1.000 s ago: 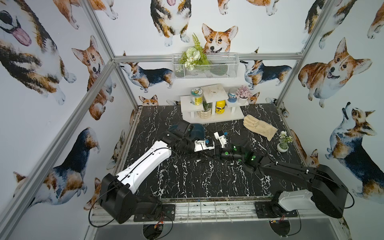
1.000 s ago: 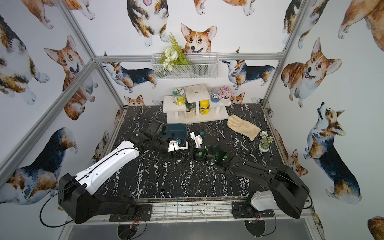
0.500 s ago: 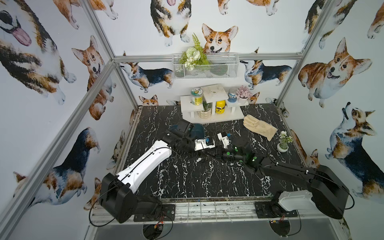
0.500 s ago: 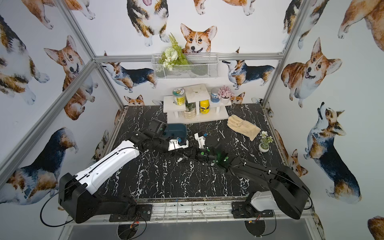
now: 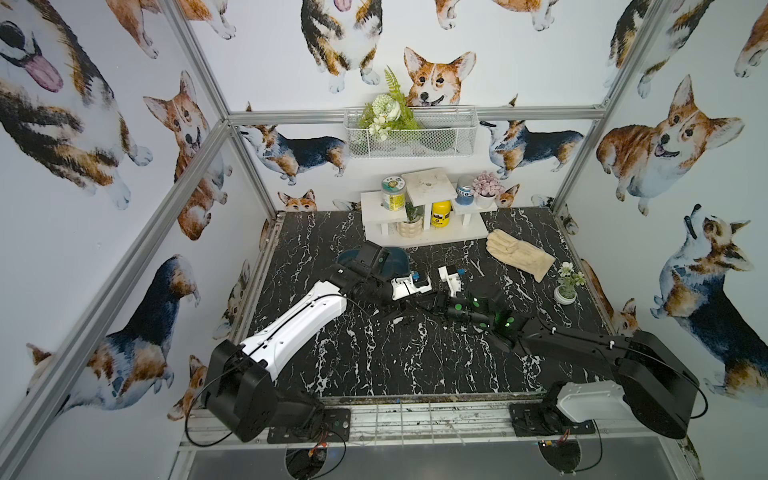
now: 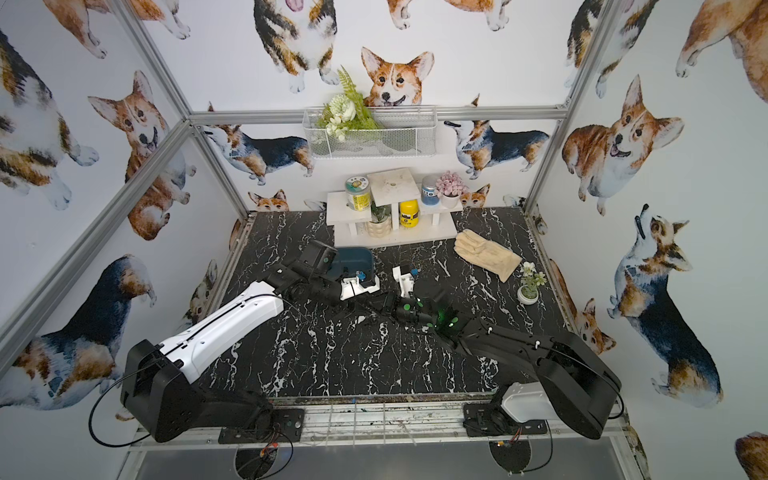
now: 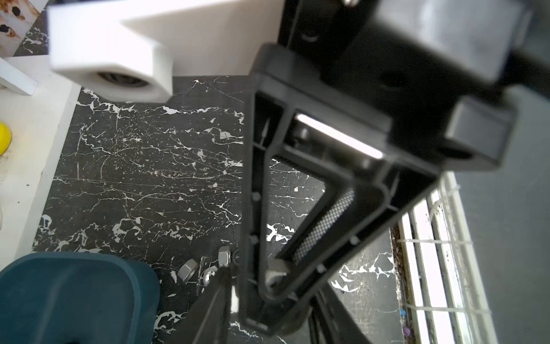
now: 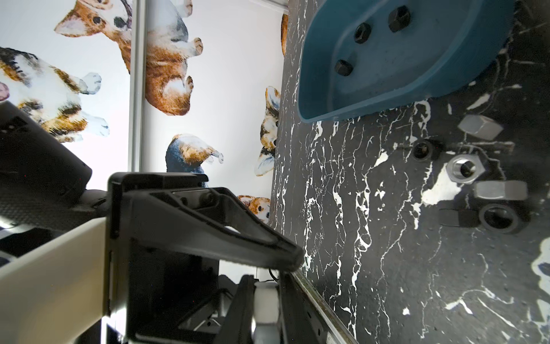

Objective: Put the nuts on the desktop into the storage box
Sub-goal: Pick up the nut from the center of the board.

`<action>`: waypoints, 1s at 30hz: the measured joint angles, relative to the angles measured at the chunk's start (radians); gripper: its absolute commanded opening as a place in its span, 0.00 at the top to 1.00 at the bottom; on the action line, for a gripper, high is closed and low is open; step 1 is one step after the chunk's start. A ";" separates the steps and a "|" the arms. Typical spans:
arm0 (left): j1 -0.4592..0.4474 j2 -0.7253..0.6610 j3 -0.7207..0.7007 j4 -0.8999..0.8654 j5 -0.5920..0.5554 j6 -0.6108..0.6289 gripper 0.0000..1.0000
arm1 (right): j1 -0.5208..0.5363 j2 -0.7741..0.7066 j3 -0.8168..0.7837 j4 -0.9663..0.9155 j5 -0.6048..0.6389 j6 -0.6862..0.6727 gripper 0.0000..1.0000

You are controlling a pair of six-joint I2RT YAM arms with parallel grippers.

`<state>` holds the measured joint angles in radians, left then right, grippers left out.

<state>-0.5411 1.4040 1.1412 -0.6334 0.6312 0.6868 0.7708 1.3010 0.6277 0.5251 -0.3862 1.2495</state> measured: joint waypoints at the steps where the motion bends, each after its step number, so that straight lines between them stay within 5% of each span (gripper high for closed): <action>1: 0.000 0.003 0.000 0.006 0.002 -0.013 0.61 | 0.000 -0.001 0.000 0.003 0.007 0.001 0.85; 12: 0.011 0.014 -0.002 0.032 0.003 -0.059 0.84 | -0.001 -0.001 -0.006 0.010 0.048 0.026 0.82; 25: 0.048 0.028 -0.010 0.068 0.004 -0.133 0.96 | -0.001 0.004 -0.007 0.008 0.097 0.025 0.61; 30: 0.067 0.040 -0.010 0.091 -0.016 -0.132 0.96 | -0.008 0.001 -0.009 0.000 0.089 0.025 0.43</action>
<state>-0.4744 1.4445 1.1309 -0.5426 0.6147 0.5552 0.7631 1.3018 0.6189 0.5255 -0.2974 1.2743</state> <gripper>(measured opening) 0.294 0.510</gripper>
